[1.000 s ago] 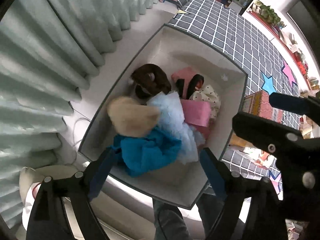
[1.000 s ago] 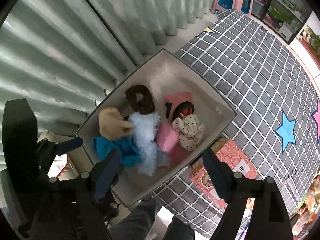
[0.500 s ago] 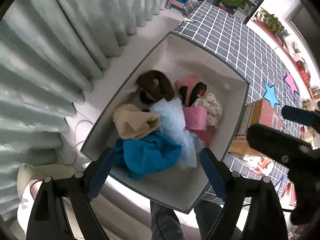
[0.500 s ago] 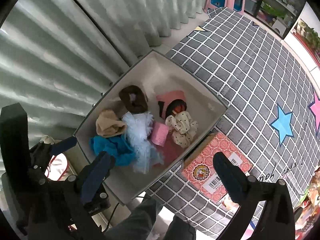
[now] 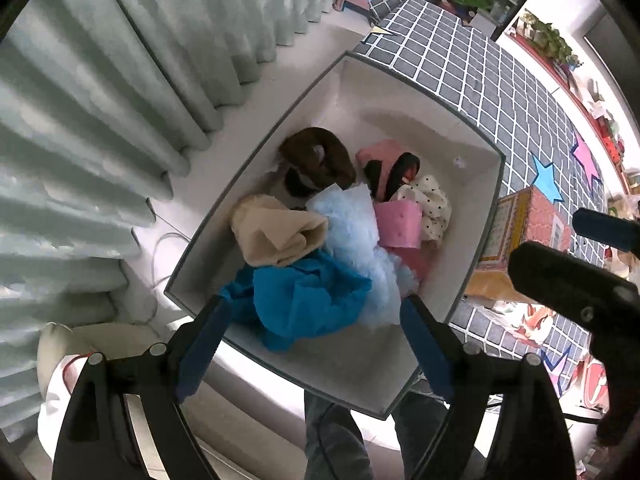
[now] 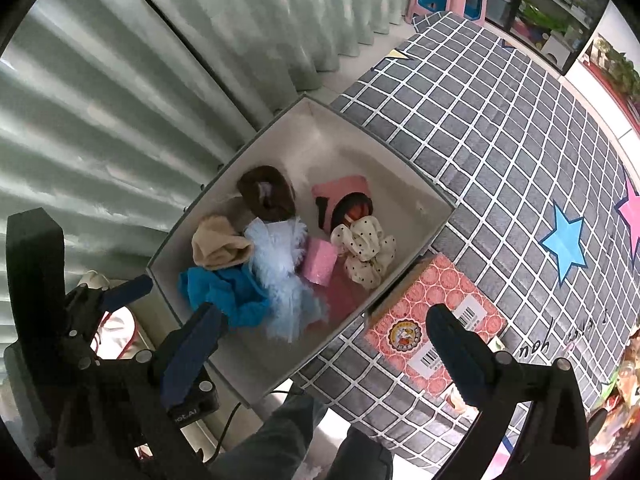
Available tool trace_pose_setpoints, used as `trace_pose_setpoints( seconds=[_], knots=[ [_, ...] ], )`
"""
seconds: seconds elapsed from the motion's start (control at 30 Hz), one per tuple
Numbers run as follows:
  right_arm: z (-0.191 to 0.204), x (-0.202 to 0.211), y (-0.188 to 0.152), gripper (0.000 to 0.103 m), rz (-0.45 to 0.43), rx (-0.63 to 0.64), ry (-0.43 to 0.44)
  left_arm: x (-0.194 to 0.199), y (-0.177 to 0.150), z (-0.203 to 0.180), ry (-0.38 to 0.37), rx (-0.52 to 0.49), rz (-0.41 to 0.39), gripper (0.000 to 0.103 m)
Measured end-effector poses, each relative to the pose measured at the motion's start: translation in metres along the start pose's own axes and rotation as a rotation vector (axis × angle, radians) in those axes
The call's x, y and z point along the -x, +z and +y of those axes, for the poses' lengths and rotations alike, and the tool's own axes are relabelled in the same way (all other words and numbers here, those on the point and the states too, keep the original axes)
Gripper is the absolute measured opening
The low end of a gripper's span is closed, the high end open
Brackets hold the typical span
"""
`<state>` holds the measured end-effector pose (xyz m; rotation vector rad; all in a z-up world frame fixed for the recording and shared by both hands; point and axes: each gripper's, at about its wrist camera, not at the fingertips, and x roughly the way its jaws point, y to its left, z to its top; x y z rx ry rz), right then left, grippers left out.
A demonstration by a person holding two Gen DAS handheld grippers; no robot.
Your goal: Organize soft objects
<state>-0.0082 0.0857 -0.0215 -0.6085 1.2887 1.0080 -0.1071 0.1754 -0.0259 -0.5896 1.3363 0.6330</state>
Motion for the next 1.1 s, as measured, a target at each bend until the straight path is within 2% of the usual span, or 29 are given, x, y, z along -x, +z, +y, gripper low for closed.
trace_pose_setpoints(
  seconds=[1.0,1.1],
  knots=[
    [0.001,0.003,-0.010,0.103,-0.008,-0.061,-0.037,0.001,-0.001,0.007,0.026,-0.034,0.000,0.089],
    [0.000,0.001,-0.011,0.103,-0.006,-0.067,-0.040,0.003,-0.003,0.007,0.009,-0.042,-0.016,0.089]
  ],
)
